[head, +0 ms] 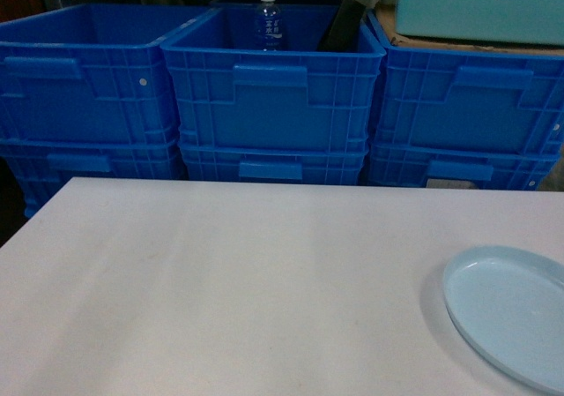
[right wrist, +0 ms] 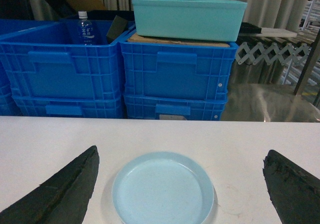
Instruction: Place blue tray on left shelf second layer neatly
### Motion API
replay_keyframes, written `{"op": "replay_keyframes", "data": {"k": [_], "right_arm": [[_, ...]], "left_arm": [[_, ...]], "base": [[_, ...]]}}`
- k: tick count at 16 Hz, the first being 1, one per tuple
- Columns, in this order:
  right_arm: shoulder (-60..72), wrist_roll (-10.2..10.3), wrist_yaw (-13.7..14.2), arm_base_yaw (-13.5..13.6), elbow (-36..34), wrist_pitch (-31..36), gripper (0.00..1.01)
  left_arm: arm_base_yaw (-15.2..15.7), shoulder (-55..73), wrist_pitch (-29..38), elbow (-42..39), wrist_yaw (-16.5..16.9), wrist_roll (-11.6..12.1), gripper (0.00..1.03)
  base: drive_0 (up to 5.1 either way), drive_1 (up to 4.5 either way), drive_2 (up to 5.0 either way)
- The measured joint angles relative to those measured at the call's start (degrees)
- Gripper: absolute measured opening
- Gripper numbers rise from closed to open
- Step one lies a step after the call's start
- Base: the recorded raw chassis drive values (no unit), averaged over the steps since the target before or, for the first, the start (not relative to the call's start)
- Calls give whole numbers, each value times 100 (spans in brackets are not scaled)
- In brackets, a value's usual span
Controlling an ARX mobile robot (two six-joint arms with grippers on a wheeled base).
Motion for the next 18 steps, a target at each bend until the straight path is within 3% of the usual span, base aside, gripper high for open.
{"op": "replay_keyframes", "data": {"k": [18], "right_arm": [[0,0,0,-2,0,-4,98]], "left_arm": [[0,0,2,0,0,0,98]], "base": [[0,0,0]]}}
